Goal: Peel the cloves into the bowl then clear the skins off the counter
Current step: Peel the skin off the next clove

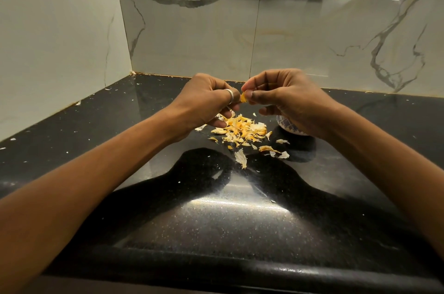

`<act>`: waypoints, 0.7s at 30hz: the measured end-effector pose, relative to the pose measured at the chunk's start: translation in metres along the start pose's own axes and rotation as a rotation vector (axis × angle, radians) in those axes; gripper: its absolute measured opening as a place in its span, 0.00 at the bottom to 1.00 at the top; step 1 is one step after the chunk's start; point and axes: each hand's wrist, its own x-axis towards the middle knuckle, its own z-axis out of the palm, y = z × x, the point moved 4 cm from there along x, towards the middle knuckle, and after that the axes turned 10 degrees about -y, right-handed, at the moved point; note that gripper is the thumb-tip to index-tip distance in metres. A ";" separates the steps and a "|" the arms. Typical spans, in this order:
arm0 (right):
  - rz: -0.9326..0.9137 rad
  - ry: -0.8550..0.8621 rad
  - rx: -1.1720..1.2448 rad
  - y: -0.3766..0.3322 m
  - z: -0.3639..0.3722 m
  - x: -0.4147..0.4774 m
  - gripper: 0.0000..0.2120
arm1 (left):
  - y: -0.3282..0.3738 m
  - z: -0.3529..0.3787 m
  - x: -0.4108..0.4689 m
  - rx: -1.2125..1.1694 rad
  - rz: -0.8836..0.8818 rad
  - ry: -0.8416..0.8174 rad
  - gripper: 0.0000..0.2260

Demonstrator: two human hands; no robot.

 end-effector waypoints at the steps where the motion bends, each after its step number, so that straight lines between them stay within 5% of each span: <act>1: -0.002 -0.003 0.001 0.000 0.001 0.000 0.05 | 0.000 0.000 0.000 0.003 -0.004 0.004 0.06; 21: -0.056 0.079 -0.040 -0.001 -0.007 -0.001 0.06 | -0.005 0.001 0.004 0.067 -0.053 -0.021 0.07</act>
